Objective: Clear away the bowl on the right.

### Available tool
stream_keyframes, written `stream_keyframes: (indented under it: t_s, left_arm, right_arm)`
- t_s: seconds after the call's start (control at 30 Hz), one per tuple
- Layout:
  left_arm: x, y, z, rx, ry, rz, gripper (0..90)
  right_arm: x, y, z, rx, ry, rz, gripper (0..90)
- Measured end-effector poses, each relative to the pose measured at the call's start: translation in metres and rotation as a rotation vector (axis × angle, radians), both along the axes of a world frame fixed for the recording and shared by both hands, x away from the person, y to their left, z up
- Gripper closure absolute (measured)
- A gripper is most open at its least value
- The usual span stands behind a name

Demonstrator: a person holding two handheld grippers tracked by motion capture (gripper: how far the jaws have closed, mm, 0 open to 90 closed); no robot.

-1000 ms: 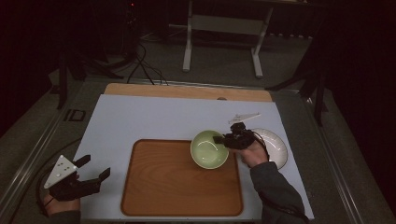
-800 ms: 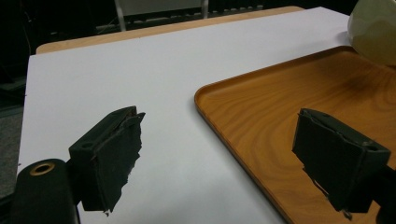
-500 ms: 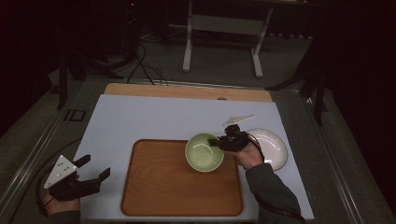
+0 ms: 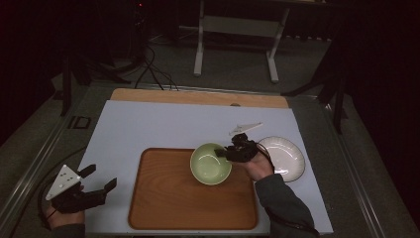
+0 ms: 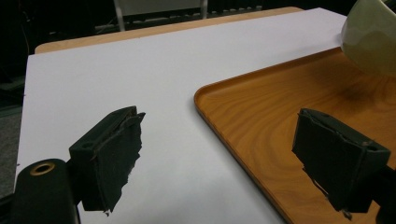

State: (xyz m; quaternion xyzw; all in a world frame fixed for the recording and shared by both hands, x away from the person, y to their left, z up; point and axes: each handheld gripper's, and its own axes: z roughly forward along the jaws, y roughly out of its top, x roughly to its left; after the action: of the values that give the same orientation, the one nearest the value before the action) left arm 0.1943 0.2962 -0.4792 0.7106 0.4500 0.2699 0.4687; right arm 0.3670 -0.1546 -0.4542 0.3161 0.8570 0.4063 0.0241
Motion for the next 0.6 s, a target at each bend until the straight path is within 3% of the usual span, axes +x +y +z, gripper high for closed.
stream_keyframes:
  t_s: [0.6]
  left_arm:
    - [0.000,0.000,0.000,0.001,-0.001,0.000,15.1]
  right_arm:
    - [-0.005,0.018,-0.004,-0.016,0.002,0.038,82.7]
